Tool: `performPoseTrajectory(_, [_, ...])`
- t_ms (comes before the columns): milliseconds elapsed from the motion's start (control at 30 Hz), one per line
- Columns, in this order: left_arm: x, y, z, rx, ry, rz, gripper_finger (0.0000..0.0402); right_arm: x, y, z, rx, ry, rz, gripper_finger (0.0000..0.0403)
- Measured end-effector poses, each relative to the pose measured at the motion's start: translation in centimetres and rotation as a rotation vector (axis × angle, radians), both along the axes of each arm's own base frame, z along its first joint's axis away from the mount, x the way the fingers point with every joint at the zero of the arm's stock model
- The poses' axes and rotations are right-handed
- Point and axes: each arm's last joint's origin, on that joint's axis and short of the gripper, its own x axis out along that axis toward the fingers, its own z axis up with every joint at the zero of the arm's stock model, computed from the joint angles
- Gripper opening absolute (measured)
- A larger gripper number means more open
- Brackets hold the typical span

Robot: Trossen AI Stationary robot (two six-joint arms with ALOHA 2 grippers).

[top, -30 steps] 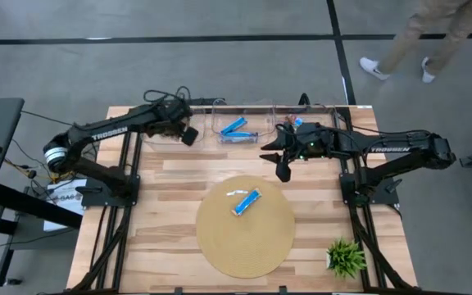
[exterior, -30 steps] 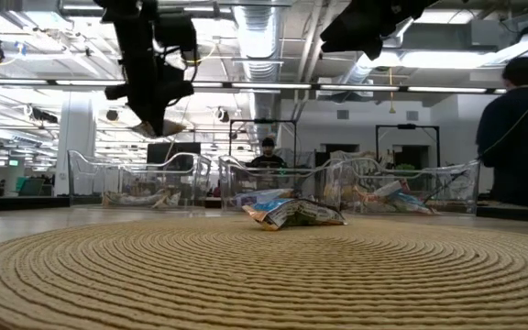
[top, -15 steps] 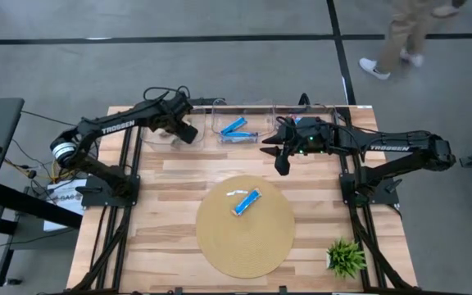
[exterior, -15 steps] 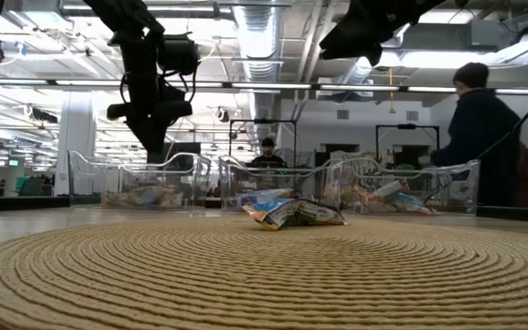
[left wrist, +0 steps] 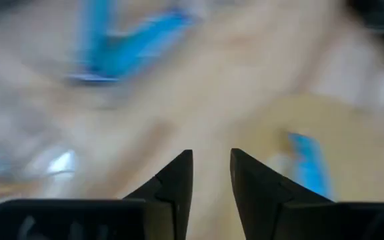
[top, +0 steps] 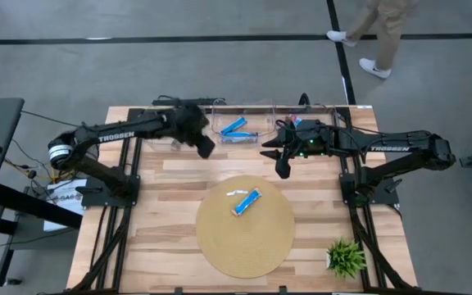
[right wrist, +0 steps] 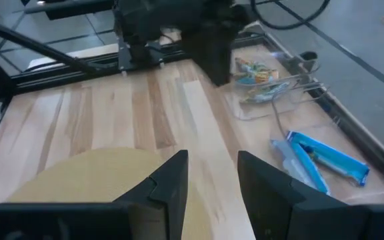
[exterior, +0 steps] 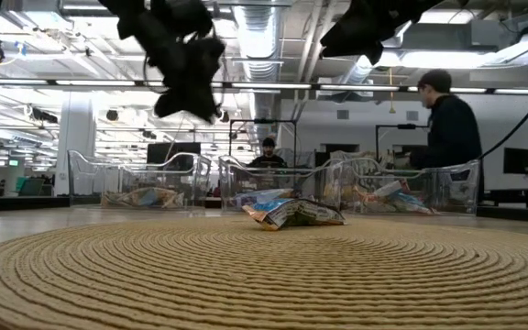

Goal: Pick and place Granola Bars by type
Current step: Put the orange granola bar into the left transparent bin

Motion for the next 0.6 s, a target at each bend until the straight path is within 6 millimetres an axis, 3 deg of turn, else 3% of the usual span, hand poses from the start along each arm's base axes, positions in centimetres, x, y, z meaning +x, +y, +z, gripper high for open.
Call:
performPoseTrajectory(167, [2.8, -5.4, 1.0, -0.102, -0.162, -0.149, 0.008, -0.1, 0.9, -0.3, 0.004, 0.035, 0.034, 0.0123])
performPoseTrajectory(300, [3.8, -9.8, 1.3, -0.143, -0.19, -0.155, 0.0082, -0.3, 1.8, -0.7, 0.008, 0.087, 0.069, 0.0123])
performPoseTrajectory(467, [3.9, -13.6, 0.7, -0.161, -0.142, -0.078, 0.0101, -0.7, 3.2, -1.2, 0.008, 0.155, 0.124, 0.0123])
performPoseTrajectory(600, [5.1, -15.9, -1.1, -0.225, -0.101, -0.068, 0.0123, -1.2, 4.4, -1.3, 0.005, 0.188, 0.175, 0.0123])
